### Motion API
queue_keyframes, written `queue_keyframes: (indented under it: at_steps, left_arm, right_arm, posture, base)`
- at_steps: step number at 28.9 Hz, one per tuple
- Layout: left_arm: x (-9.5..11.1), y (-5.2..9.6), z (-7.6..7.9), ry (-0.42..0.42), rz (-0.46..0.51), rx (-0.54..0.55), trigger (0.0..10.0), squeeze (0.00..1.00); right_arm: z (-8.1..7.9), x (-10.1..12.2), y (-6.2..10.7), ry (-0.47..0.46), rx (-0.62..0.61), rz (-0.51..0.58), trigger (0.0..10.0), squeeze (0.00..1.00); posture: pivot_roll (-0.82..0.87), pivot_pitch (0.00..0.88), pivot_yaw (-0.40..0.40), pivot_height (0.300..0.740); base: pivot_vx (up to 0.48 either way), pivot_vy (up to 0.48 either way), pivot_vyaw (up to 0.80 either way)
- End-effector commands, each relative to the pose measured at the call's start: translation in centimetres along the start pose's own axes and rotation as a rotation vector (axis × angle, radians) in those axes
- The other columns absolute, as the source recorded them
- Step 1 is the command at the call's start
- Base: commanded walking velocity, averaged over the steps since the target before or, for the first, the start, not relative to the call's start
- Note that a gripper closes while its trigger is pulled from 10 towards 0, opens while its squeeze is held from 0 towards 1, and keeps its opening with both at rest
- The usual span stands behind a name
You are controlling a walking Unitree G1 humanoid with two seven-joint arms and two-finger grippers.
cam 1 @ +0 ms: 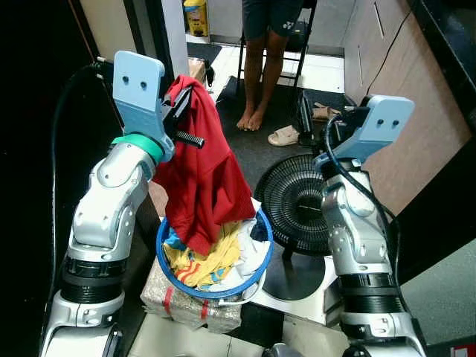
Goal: Clothes washing
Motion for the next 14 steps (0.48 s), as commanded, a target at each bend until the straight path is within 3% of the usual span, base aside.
queue_keyframes:
  at_steps: [1, 14]
  left_arm:
    - [0.45, -0.12, -0.04, -0.006, 0.022, 0.003, 10.0, 0.00]
    - [0.49, -0.40, -0.04, -0.007, 0.032, -0.001, 10.0, 0.00]
  right_arm:
    - [-0.15, 0.06, 0.16, 0.006, 0.008, -0.001, 10.0, 0.00]
    - [-0.27, 0.01, 0.31, 0.017, 0.014, -0.002, 10.0, 0.00]
  posture:
    - [-0.13, 0.000, 0.064, 0.726]
    - [-0.14, 0.000, 0.073, 0.726]
  base:
    - [0.000, 0.000, 0.00]
    - [0.000, 0.000, 0.00]
Point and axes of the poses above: a point about 5 cm out from each wrist's last joint towards the gripper, its own y axis pointing back from the gripper into the wrist, its own x axis along the axis of the wrist's last joint, z = x × y, the point moved 6 cm from there along -y, pointing out of the wrist towards the gripper, and after that the axes turned 12 degrees about -y, right-handed, at the moved point
